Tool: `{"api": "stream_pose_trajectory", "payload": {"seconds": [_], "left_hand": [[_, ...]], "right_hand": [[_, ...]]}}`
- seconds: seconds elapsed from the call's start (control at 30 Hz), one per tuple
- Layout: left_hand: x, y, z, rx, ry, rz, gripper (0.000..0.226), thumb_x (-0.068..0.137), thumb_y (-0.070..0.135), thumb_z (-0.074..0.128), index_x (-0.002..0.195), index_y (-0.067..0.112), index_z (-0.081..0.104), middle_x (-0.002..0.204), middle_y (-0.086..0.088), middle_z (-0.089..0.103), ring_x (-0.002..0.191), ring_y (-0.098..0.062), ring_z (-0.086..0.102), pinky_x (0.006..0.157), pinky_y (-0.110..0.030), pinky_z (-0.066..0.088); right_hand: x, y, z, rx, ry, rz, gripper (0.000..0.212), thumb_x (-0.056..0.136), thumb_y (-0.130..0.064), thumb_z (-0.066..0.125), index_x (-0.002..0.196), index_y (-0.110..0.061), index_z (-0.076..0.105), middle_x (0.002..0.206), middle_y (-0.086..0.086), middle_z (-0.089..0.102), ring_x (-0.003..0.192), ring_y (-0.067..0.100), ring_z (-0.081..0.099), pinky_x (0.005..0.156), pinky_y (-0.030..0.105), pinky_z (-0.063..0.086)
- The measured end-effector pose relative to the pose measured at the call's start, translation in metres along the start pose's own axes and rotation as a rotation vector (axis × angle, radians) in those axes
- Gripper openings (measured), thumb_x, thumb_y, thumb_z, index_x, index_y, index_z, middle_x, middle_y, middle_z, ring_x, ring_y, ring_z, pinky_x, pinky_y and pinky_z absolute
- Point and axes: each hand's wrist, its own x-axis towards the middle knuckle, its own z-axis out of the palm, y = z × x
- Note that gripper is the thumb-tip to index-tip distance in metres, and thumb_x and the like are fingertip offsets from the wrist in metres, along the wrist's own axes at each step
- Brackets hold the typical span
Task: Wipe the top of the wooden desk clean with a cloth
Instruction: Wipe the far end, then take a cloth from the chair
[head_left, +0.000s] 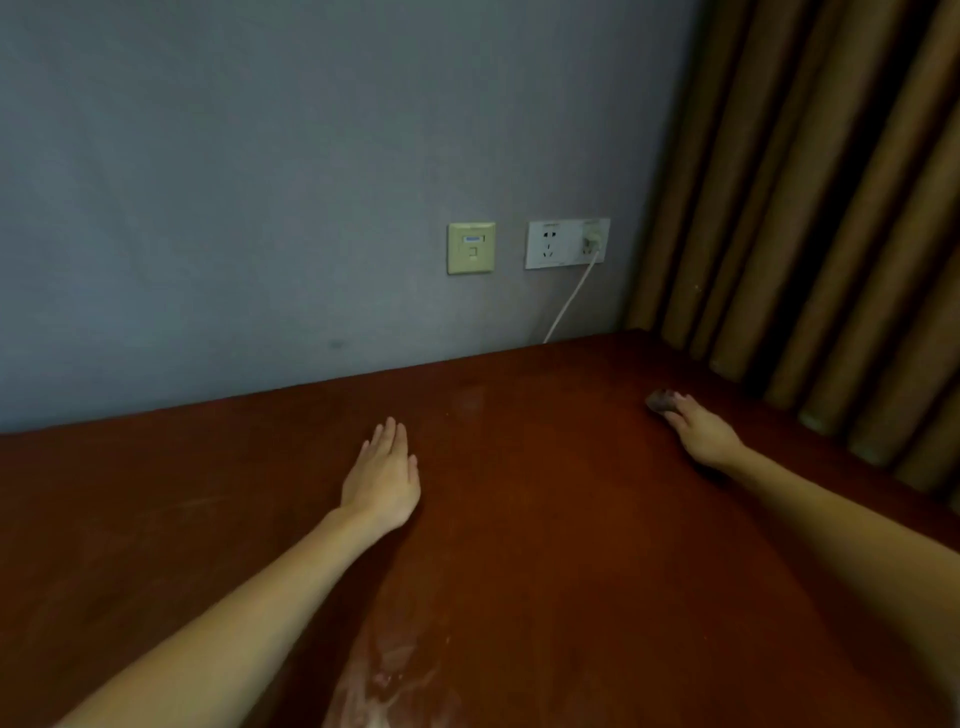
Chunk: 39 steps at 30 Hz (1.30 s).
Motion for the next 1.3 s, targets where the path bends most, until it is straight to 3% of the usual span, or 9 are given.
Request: {"api": "stream_pose_trajectory", "payload": {"seconds": [0.23, 0.37, 0.53, 0.73, 0.93, 1.07, 1.17, 1.23, 1.3], "left_hand": [[-0.018, -0.058, -0.019, 0.02, 0.056, -0.093, 0.055, 0.105, 0.032, 0.016, 0.153, 0.008, 0.003, 0.161, -0.008, -0.004, 0.148, -0.019, -0.003, 0.12, -0.031, 0.001], [-0.012, -0.114, -0.032, 0.045, 0.07, -0.21, 0.057, 0.105, 0.036, 0.016, 0.153, 0.007, 0.005, 0.161, -0.009, -0.002, 0.148, -0.021, -0.001, 0.12, -0.035, 0.003], [-0.014, -0.178, -0.034, 0.101, 0.074, -0.346, 0.062, 0.103, 0.041, 0.015, 0.153, 0.006, 0.002, 0.161, -0.009, -0.003, 0.148, -0.021, -0.002, 0.121, -0.035, 0.003], [-0.014, -0.188, -0.024, 0.107, 0.154, -0.374, 0.063, 0.103, 0.043, 0.016, 0.153, 0.006, 0.005, 0.161, -0.008, 0.0, 0.148, -0.019, -0.001, 0.12, -0.033, 0.001], [-0.014, -0.189, -0.026, 0.065, 0.199, -0.364, 0.06, 0.103, 0.038, 0.021, 0.152, 0.005, 0.012, 0.161, -0.009, 0.006, 0.148, -0.019, 0.004, 0.12, -0.032, 0.003], [-0.024, -0.188, -0.029, 0.041, 0.223, -0.277, 0.056, 0.104, 0.032, 0.024, 0.152, 0.006, 0.014, 0.16, -0.007, 0.009, 0.148, -0.018, 0.006, 0.12, -0.03, 0.003], [-0.028, -0.187, -0.03, 0.032, 0.206, -0.249, 0.054, 0.104, 0.03, 0.023, 0.153, 0.007, 0.014, 0.16, -0.006, 0.009, 0.148, -0.017, 0.006, 0.12, -0.029, 0.004], [-0.028, -0.188, -0.029, 0.038, 0.202, -0.249, 0.054, 0.104, 0.03, 0.022, 0.153, 0.007, 0.014, 0.16, -0.007, 0.01, 0.148, -0.017, 0.007, 0.12, -0.029, 0.004], [-0.028, -0.188, -0.029, 0.036, 0.2, -0.252, 0.054, 0.104, 0.029, 0.021, 0.152, 0.006, 0.014, 0.16, -0.007, 0.01, 0.148, -0.018, 0.008, 0.12, -0.03, 0.005]], "right_hand": [[0.019, -0.019, 0.021, -0.059, 0.133, 0.184, 0.04, 0.102, -0.02, 0.03, 0.139, -0.015, 0.045, 0.148, 0.014, 0.035, 0.141, 0.03, 0.025, 0.115, 0.041, 0.023], [0.046, -0.069, 0.037, -0.05, 0.133, 0.177, 0.038, 0.102, -0.019, 0.031, 0.136, -0.017, 0.048, 0.144, 0.015, 0.039, 0.137, 0.032, 0.029, 0.112, 0.041, 0.026], [0.086, -0.182, 0.083, -0.014, 0.1, -0.048, 0.036, 0.101, -0.018, 0.035, 0.131, -0.011, 0.052, 0.135, 0.017, 0.047, 0.126, 0.031, 0.041, 0.104, 0.038, 0.035], [0.073, -0.347, 0.147, 0.07, -0.014, -0.353, 0.032, 0.098, -0.022, 0.043, 0.124, -0.009, 0.057, 0.13, 0.014, 0.053, 0.121, 0.031, 0.05, 0.101, 0.034, 0.039], [0.004, -0.451, 0.182, 0.077, -0.233, -0.668, 0.035, 0.1, -0.016, 0.039, 0.133, -0.013, 0.05, 0.145, 0.011, 0.044, 0.134, 0.027, 0.041, 0.107, 0.036, 0.034], [0.039, -0.414, 0.139, 0.257, -0.163, -0.558, 0.035, 0.099, -0.011, 0.038, 0.127, -0.011, 0.058, 0.123, 0.012, 0.063, 0.113, 0.028, 0.059, 0.095, 0.031, 0.045], [0.075, -0.328, 0.081, 0.232, -0.013, -0.371, 0.036, 0.103, -0.017, 0.033, 0.129, -0.016, 0.058, 0.107, 0.01, 0.066, 0.088, 0.024, 0.063, 0.07, 0.024, 0.044], [0.084, -0.25, 0.049, 0.153, 0.133, -0.181, 0.037, 0.103, -0.018, 0.031, 0.13, -0.012, 0.055, 0.116, 0.018, 0.063, 0.093, 0.032, 0.062, 0.071, 0.031, 0.046], [0.073, -0.173, 0.033, 0.052, 0.225, 0.008, 0.035, 0.102, -0.016, 0.033, 0.13, -0.008, 0.053, 0.127, 0.022, 0.057, 0.11, 0.038, 0.057, 0.087, 0.039, 0.046]]}}
